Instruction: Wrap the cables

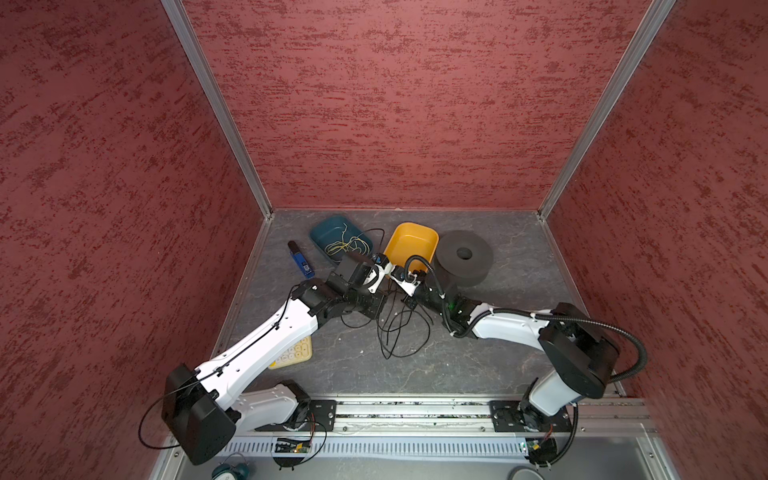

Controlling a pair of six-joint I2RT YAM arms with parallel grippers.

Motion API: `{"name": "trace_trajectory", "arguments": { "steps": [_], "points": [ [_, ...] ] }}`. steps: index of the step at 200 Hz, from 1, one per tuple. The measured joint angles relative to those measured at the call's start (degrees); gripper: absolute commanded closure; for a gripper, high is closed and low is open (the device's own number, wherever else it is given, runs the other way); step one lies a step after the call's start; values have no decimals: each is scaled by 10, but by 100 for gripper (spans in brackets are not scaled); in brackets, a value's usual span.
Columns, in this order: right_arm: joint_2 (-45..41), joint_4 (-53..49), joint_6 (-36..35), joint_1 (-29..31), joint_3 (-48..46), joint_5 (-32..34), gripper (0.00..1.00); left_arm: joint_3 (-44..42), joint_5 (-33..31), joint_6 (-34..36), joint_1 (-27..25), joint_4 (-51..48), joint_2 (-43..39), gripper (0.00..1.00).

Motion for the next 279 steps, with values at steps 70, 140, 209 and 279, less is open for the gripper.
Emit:
{"name": "trace_trajectory", "arguments": {
  "steps": [70,140,209,279],
  "points": [
    [-36,33,5,1,-58,40,100,-2,3,-30,64,15,-36,93],
    [-117,48,44,2,-153,91,100,-29,60,-83,147,68,-85,94],
    [-109,-19,95,2,-141,126,96,0,80,-80,137,75,-89,93],
    [-103,-176,201,2,-65,128,27,38,90,-62,104,85,-90,93]
  ]
}}
